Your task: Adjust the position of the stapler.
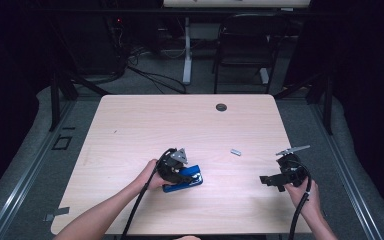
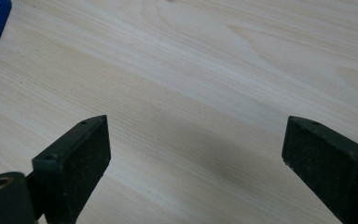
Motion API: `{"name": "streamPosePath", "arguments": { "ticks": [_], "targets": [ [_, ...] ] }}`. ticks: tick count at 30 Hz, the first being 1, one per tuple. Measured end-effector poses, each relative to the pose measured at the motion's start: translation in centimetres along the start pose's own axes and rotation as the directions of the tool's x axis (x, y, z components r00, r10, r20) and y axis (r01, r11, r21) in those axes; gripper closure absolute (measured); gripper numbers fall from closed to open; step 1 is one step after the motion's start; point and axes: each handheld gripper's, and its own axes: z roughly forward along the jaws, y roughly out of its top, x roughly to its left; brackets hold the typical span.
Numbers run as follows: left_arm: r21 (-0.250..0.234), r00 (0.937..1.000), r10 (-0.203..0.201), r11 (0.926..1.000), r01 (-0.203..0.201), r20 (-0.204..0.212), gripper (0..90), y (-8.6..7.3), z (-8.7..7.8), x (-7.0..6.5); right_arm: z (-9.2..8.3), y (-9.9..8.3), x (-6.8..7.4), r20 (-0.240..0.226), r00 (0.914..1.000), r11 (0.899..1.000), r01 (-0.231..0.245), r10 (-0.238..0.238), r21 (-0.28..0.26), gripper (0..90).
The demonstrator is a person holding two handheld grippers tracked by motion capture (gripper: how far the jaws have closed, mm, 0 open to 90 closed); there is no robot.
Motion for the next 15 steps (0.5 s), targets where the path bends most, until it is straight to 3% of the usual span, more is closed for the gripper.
{"name": "streamPosePath", "arguments": {
  "ticks": [15],
  "targets": [
    [0.005,0.9963,0.071,0.9975,-0.071,0.049,65.7,1.04,0.89,-1.00,-0.03,0.03,0.11,0.000,1.0000,1.000,0.009,-0.009,0.000,7.3]
  ]
}}
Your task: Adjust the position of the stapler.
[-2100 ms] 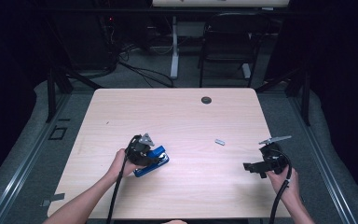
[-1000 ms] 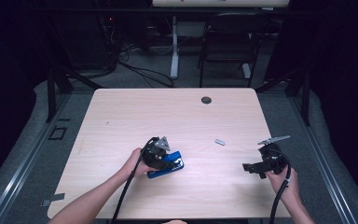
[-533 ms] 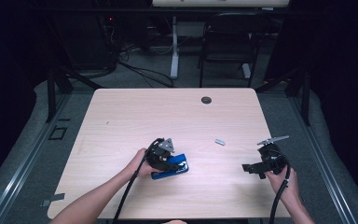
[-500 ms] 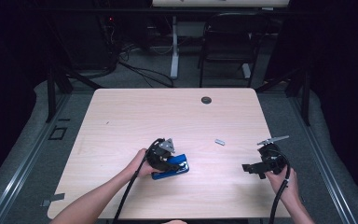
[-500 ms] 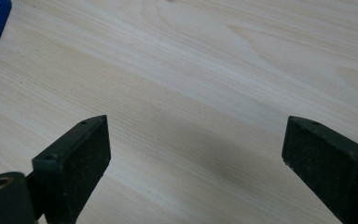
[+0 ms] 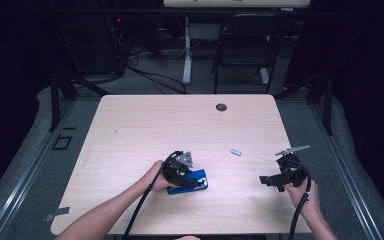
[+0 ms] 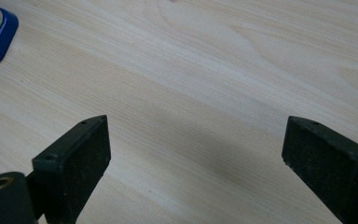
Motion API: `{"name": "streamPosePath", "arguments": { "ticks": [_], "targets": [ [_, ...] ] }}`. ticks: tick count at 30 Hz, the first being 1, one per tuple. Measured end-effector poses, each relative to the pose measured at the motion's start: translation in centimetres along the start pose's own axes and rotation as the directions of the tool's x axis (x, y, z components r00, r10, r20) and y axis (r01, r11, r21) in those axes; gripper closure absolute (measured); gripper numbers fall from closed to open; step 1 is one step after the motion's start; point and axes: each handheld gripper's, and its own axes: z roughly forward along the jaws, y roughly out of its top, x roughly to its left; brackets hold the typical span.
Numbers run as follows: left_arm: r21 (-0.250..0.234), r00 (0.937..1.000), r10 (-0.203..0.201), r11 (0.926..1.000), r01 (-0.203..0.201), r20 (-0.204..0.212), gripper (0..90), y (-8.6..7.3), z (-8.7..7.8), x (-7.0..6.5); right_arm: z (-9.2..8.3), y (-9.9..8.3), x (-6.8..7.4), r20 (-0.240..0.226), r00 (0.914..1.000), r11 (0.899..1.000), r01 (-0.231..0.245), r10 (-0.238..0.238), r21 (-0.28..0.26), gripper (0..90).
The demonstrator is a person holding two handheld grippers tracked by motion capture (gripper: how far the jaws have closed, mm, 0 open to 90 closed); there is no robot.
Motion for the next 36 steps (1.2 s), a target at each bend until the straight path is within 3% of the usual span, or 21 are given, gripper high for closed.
{"name": "streamPosePath", "arguments": {
  "ticks": [6,11,12,16,23,27,32,36],
  "targets": [
    [0.001,0.9990,0.036,0.9994,-0.036,0.026,65.7,0.6,0.5,-0.4,0.1,0.0,0.0,-0.010,0.9999,1.000,-0.002,0.002,0.001,7.3],
    [-0.006,0.9978,0.043,0.9991,-0.042,0.052,65.7,0.6,0.6,-0.5,0.1,0.0,0.1,-0.012,0.9999,1.000,-0.004,0.004,0.001,7.3],
    [0.008,0.9979,0.053,0.9986,-0.053,0.037,65.7,0.7,0.6,-0.6,0.1,0.0,0.1,-0.014,0.9999,1.000,-0.004,0.004,0.003,7.3],
    [-0.008,0.9965,0.065,0.9979,-0.064,0.054,65.6,0.8,0.8,-0.8,0.1,0.0,0.1,-0.017,0.9999,1.000,-0.001,0.001,0.004,7.4],
    [-0.006,0.9952,0.053,0.9986,-0.052,0.082,63.1,0.8,0.7,-0.7,0.1,0.1,0.2,-0.011,0.9999,1.000,0.005,-0.005,0.010,7.5],
    [-0.008,0.9971,0.025,0.9997,-0.024,0.073,49.0,0.8,0.2,-0.7,0.0,0.2,0.3,-0.022,0.9998,1.000,0.000,0.000,0.003,7.8],
    [0.000,0.9995,-0.013,0.9999,0.013,0.028,30.9,0.8,-0.1,-0.6,0.0,0.5,0.9,-0.032,0.9992,1.000,0.025,-0.025,-0.001,9.9],
    [-0.005,0.9992,-0.040,0.9992,0.040,0.004,21.7,1.1,-0.3,-0.7,0.1,0.6,1.3,-0.036,0.9987,0.999,0.035,-0.035,-0.010,11.7]
  ]
}}
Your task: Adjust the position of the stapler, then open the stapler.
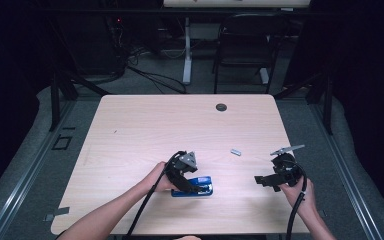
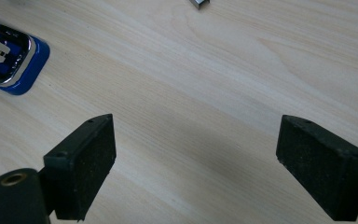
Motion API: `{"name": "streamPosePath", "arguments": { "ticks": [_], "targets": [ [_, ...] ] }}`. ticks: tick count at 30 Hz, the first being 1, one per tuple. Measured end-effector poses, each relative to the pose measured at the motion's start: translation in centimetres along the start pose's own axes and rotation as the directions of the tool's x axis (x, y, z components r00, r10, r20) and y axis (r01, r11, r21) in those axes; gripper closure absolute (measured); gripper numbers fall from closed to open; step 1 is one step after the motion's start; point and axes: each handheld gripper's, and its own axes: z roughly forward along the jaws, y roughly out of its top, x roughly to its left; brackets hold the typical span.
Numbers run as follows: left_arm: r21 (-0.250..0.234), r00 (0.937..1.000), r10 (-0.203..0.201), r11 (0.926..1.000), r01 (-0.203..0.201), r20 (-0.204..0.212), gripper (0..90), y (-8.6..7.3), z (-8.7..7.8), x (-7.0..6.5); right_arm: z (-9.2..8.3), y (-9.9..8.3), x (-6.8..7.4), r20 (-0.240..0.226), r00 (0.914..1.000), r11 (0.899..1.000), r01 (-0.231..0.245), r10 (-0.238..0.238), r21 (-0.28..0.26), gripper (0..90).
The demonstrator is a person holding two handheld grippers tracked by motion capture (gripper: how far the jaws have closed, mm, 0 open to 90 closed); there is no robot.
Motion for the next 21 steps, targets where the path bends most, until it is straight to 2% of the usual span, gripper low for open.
{"name": "streamPosePath", "arguments": {
  "ticks": [4,8,11,13,16,17,21],
  "targets": [
    [-0.002,0.9999,-0.013,0.9999,0.013,-0.005,17.7,0.2,0.2,-0.2,0.1,0.2,0.3,-0.004,0.9999,1.000,0.013,-0.013,0.002,12.0],
    [-0.001,0.9998,-0.015,0.9999,0.015,-0.016,17.8,0.7,0.3,-0.7,0.1,0.1,0.5,-0.008,0.9998,1.000,0.016,-0.016,0.004,12.0],
    [-0.005,0.9996,-0.015,0.9999,0.015,-0.025,22.6,0.9,0.5,-0.9,0.2,0.1,0.5,-0.007,0.9998,1.000,0.018,-0.018,0.006,11.9],
    [-0.001,0.9994,-0.010,1.0000,0.010,-0.032,30.2,1.1,0.6,-1.1,0.2,0.1,0.5,-0.009,0.9997,1.000,0.023,-0.023,0.003,11.8],
    [-0.001,0.9991,-0.005,1.0000,0.005,-0.042,36.5,1.3,0.7,-1.3,0.2,0.1,0.6,-0.010,0.9995,0.999,0.031,-0.031,0.007,11.8],
    [-0.002,0.9982,-0.007,1.0000,0.006,-0.059,38.1,1.4,0.7,-1.4,0.2,0.1,0.7,-0.004,0.9996,1.000,0.027,-0.027,0.001,12.1],
    [-0.006,0.9989,-0.006,1.0000,0.005,-0.047,44.6,1.7,0.8,-1.4,0.2,0.2,0.8,-0.012,0.9992,0.999,0.038,-0.038,0.009,13.1]
  ]
}}
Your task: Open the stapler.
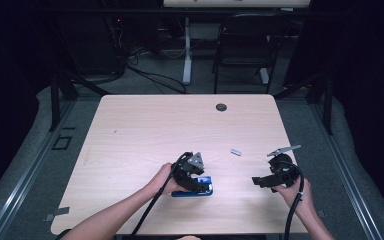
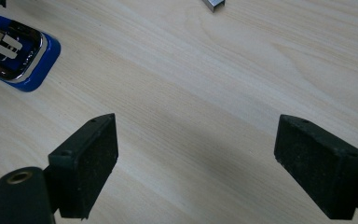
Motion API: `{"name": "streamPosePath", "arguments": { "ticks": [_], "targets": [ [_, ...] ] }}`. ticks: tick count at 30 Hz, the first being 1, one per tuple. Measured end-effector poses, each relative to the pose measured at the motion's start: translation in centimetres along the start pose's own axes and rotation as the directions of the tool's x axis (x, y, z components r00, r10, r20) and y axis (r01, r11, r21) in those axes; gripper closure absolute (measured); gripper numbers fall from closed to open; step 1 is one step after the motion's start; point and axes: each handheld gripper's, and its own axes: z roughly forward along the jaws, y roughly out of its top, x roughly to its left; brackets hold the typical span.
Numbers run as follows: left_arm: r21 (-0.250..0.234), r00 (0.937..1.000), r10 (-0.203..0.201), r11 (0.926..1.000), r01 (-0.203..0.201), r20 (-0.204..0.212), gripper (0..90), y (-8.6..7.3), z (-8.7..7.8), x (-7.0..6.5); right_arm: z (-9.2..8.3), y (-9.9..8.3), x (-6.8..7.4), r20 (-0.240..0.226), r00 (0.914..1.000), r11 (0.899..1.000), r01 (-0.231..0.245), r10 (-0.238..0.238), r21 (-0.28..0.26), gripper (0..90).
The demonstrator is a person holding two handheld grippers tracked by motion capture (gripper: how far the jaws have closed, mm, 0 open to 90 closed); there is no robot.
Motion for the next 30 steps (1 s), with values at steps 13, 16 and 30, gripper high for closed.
{"name": "streamPosePath", "arguments": {
  "ticks": [13,16,30],
  "targets": [
    [0.014,0.9976,0.068,0.9976,-0.069,0.005,63.0,0.3,0.6,-0.6,0.4,0.2,0.9,-0.020,0.9997,1.000,0.012,-0.011,0.010,17.7],
    [0.004,0.9964,0.084,0.9965,-0.084,0.013,63.8,0.3,0.3,-0.5,0.5,0.4,1.2,-0.026,0.9995,1.000,0.017,-0.017,0.012,18.6],
    [-0.038,0.9929,0.110,0.9934,-0.108,0.047,65.0,0.2,-1.1,0.0,1.7,2.0,3.8,-0.082,0.9940,0.997,0.073,-0.072,0.011,20.6]
  ]
}}
